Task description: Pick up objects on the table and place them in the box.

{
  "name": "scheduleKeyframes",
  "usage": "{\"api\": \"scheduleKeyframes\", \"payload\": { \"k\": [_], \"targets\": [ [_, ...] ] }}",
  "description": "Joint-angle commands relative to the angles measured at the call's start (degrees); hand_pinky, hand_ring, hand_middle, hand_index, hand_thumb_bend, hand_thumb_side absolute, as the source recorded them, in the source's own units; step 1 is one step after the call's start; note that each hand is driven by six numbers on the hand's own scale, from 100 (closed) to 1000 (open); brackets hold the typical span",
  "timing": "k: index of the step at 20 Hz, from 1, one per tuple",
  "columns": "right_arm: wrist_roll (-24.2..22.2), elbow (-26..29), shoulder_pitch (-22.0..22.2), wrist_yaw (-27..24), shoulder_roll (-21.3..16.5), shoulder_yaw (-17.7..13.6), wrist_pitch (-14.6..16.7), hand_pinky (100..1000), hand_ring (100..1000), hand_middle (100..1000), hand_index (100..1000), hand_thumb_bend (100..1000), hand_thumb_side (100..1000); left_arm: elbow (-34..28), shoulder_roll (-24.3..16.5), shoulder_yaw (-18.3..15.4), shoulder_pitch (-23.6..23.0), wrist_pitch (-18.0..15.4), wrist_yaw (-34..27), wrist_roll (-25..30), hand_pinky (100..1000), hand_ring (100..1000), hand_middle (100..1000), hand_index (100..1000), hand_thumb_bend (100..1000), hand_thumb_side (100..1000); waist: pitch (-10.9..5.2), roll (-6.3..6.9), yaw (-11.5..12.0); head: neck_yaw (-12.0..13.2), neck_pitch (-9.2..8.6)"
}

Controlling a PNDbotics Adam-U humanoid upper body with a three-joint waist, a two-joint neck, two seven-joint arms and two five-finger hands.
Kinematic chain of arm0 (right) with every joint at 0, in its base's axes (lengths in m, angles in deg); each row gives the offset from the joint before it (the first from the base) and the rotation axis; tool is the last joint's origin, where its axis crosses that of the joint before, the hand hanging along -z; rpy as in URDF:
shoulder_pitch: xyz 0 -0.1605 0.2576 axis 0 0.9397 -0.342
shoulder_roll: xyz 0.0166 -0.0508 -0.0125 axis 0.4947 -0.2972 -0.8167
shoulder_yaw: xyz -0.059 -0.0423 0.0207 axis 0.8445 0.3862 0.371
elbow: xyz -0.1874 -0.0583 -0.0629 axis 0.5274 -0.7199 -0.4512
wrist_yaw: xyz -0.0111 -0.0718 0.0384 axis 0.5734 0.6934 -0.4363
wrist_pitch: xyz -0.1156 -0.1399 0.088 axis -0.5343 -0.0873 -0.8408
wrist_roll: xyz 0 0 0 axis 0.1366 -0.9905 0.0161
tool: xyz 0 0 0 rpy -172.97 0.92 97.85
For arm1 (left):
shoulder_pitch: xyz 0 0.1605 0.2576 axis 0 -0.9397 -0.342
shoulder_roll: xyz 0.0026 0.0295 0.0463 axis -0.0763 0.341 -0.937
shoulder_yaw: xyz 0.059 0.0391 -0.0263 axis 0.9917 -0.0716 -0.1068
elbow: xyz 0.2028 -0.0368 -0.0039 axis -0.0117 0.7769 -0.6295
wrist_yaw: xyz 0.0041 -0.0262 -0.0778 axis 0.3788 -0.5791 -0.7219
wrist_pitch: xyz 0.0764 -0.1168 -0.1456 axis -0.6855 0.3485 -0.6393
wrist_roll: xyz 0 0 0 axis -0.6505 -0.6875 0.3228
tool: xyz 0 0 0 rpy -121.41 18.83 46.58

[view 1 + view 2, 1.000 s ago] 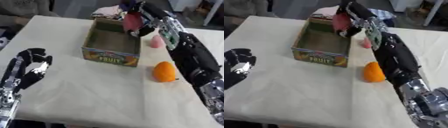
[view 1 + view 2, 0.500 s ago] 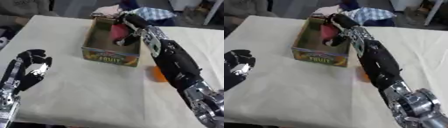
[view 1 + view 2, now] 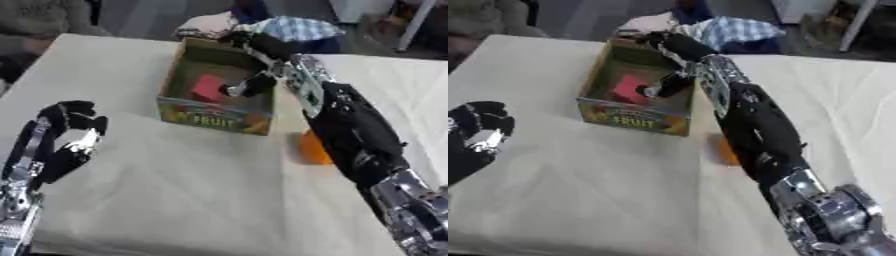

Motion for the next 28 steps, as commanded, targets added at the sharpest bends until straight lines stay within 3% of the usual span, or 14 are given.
{"api": "scheduleKeyframes", "payload": {
  "k": [1,7,13,21,22,23,28],
  "targets": [
    [-2.2,5.4,0.2,-7.6,-6.7,2.4,2.2,757,831,842,944,418,442,-0.6,-1.2,-1.0,0.0,0.0,0.2,-0.7,691,626,611,738,345,461,-1.12,0.06,-0.9,1.2,-0.49],
    [-10.4,16.0,6.5,-22.0,-18.6,8.7,3.9,756,824,820,941,416,468,-0.4,-1.7,-1.8,-0.7,0.2,0.5,-1.5,691,627,611,738,345,461,-1.24,-0.19,-3.1,2.9,-0.71],
    [-17.1,21.1,12.6,-28.5,-24.4,12.4,2.8,760,828,823,944,378,550,-0.4,-1.7,-2.0,-0.8,0.2,0.6,-1.7,691,627,611,738,345,460,-1.26,0.03,-3.5,3.1,-0.9],
    [-22.2,20.4,17.0,-28.8,-25.1,14.7,3.0,764,833,822,933,368,603,-0.5,-1.6,-2.0,-0.8,0.2,0.6,-1.6,690,628,612,738,344,459,-1.24,0.48,-3.3,3.1,-0.84],
    [-22.5,20.1,17.4,-28.3,-25.0,14.8,3.2,764,833,816,926,403,555,-0.5,-1.6,-2.0,-0.8,0.2,0.6,-1.6,690,628,612,738,344,459,-1.22,0.51,-3.3,3.1,-0.84],
    [-22.8,19.8,17.7,-27.7,-25.0,14.9,3.4,764,833,814,917,364,607,-0.5,-1.6,-2.0,-0.8,0.2,0.6,-1.6,690,628,612,738,344,459,-1.2,0.53,-3.3,3.1,-0.83],
    [-22.7,17.5,18.8,-23.8,-24.3,14.5,4.3,764,832,781,876,327,569,-0.5,-1.6,-2.0,-0.8,0.2,0.6,-1.6,690,628,612,738,343,460,-1.08,0.58,-3.3,3.2,-0.86]
  ]
}}
